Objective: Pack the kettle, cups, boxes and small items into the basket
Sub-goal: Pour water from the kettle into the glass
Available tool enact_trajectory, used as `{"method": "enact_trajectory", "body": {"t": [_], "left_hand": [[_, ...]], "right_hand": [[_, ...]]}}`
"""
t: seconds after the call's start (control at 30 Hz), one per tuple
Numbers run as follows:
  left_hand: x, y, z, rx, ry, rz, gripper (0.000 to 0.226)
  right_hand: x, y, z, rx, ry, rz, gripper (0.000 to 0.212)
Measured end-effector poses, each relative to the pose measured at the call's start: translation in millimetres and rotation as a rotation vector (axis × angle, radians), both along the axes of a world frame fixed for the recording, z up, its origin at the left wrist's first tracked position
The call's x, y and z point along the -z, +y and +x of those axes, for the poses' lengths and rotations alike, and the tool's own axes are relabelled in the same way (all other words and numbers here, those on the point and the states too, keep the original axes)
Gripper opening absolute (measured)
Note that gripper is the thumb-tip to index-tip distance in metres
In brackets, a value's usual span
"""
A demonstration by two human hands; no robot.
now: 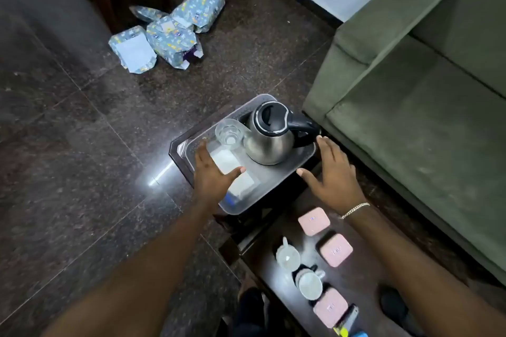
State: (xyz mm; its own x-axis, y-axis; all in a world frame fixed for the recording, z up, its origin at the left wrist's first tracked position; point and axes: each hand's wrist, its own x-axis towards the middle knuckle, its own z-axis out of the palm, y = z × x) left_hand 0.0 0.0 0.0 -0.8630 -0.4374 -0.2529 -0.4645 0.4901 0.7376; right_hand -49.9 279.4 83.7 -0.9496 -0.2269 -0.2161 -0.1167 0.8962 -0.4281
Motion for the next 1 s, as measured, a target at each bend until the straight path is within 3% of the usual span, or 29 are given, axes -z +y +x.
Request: {"method": "enact_trajectory", "body": {"t": [0.13,0.23,0.37,0.4,0.5,0.67,0.83,1.0], "left_hand": [[33,-11,-29,-0.070,-0.048,0.112,0.120],[58,-12,-52,-0.101,0.022,0.189,0.106],[83,-13,-70,-0.132,0.128,0.269,0.086],[88,-13,-74,-0.140,0.141,0.278,0.085],[103,-13,-83,-0.153,0.206,0.313,0.088],[117,-12,-83,-0.165,0.290,0.308,0.085],[104,-11,-70,-0.167,0.311,0.276,0.083],[65,-8,-43,-0.109,0.365,0.268,0.084]], "right_hand": [[27,-8,-38,0.028,0.079,-0.148,0.090],[47,-11,-72,0.038,0.077,-0.178,0.086],[56,-5,-110,0.016,-0.117,-0.353,0.051],[56,-3,-119,-0.012,-0.201,-0.431,0.051],[56,0,-141,-0.129,-0.342,-0.545,0.072],[69,-11,-150,-0.084,-0.298,-0.582,0.092],[74,-30,-132,0.116,-0.134,-0.720,0.092],[52,-28,-116,0.183,-0.060,-0.808,0.092]]}}
